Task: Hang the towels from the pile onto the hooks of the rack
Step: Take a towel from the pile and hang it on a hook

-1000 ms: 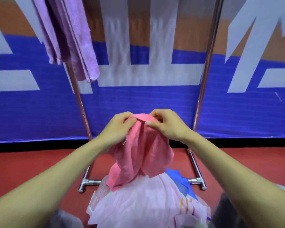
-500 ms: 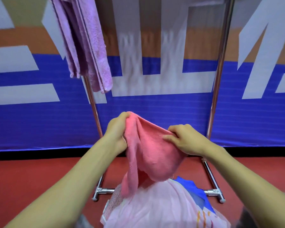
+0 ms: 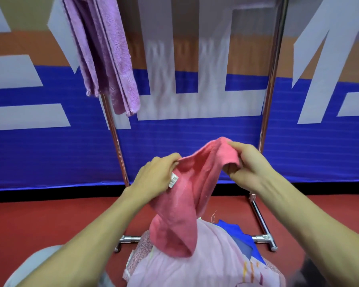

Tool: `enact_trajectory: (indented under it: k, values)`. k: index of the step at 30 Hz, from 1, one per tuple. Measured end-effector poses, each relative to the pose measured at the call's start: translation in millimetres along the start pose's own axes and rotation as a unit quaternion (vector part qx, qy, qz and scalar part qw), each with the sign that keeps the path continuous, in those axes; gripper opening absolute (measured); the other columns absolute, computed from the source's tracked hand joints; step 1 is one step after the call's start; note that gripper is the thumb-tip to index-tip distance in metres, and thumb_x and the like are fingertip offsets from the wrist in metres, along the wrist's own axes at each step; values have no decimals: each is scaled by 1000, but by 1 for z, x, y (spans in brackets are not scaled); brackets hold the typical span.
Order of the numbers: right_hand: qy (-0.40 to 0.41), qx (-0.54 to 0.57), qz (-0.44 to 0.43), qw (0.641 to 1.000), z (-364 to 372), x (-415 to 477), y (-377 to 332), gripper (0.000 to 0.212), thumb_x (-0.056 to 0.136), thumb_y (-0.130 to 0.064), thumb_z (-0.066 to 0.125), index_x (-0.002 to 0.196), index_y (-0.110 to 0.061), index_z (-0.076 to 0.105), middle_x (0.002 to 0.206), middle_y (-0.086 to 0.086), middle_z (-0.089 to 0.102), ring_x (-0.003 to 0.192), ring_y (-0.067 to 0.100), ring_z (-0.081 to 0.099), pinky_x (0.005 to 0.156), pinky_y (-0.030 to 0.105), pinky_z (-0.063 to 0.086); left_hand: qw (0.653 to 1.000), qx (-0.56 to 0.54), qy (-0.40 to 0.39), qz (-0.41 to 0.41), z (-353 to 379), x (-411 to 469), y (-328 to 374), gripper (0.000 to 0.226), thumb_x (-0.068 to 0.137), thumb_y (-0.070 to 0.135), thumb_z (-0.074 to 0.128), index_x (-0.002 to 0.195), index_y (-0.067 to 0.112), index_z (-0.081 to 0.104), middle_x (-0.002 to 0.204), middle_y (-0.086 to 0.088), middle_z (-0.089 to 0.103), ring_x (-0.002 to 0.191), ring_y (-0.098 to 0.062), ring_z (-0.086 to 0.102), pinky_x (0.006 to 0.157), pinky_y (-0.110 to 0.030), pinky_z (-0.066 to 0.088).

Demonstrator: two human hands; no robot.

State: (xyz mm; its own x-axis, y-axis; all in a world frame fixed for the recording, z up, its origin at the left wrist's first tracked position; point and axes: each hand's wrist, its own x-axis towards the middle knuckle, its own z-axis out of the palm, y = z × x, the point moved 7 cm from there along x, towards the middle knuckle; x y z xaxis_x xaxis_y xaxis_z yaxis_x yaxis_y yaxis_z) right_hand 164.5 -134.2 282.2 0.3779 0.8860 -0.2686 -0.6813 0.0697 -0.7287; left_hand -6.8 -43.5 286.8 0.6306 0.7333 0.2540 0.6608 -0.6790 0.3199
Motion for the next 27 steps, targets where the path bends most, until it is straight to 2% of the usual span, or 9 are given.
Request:
enact_trajectory:
  k: [5,9,12,14,16,19,21,24,27]
  values:
    - [44,134,-23,990,-9,1,-7,17,97,-17,55,88,-3,62,73,5,66,53,11,66,48,22,55,984,-112,-63,-122,8,2,-6,26,94,43,52,93,17,55,88,-1,60,84,-22,56,67,-33,39]
    - [70,157,-52,984,-17,6,-12,18,97,-18,54,107,-4,60,81,5,62,64,14,62,43,20,50,969,-156,-125,-145,14,1,-6,27,91,44,58,86,17,60,87,2,63,78,-15,56,69,-30,42]
    - [88,174,-69,978,-25,8,-18,17,97,-11,51,111,-5,58,77,5,58,57,13,55,40,18,46,952,-212,-139,-173,17,-2,-11,22,90,36,61,79,17,61,83,0,63,73,-14,56,70,-30,45]
    - [87,134,-68,985,-24,4,-21,14,96,-3,46,100,-3,59,78,7,56,60,15,52,46,23,47,922,-299,-132,-206,17,-4,-10,16,92,26,60,82,14,61,81,-7,59,74,-19,53,64,-30,43]
    - [74,50,-67,994,-17,-1,-19,19,94,4,41,93,-3,58,81,10,56,63,17,52,55,28,47,862,-422,-122,-252,19,-7,-5,4,91,14,57,91,13,61,84,-12,53,71,-21,49,59,-28,40]
    - [35,-163,-50,985,-9,-4,-7,17,92,8,48,90,2,64,75,10,56,55,13,47,50,21,49,789,-536,-68,-292,21,-9,-4,10,89,8,56,83,8,64,77,-13,56,61,-18,49,57,-27,41]
    - [7,-299,-57,952,-5,-5,-1,9,87,6,61,93,7,68,75,10,60,62,15,53,51,18,52,806,-517,25,-289,17,-8,-10,13,86,9,62,74,9,66,73,-7,63,62,-18,54,59,-27,45]
    - [-16,-374,-135,917,5,-8,-5,5,82,4,69,83,-1,71,69,5,66,58,13,59,56,20,52,905,-318,146,-243,-1,-6,-14,10,84,20,66,76,16,70,70,2,66,68,-15,58,62,-25,43]
    - [-34,-418,-173,891,17,-10,-3,10,80,2,72,78,-7,74,64,2,69,52,9,61,56,20,52,899,-348,115,-242,10,-6,-8,11,83,20,67,73,16,69,71,3,67,67,-14,60,60,-24,45]
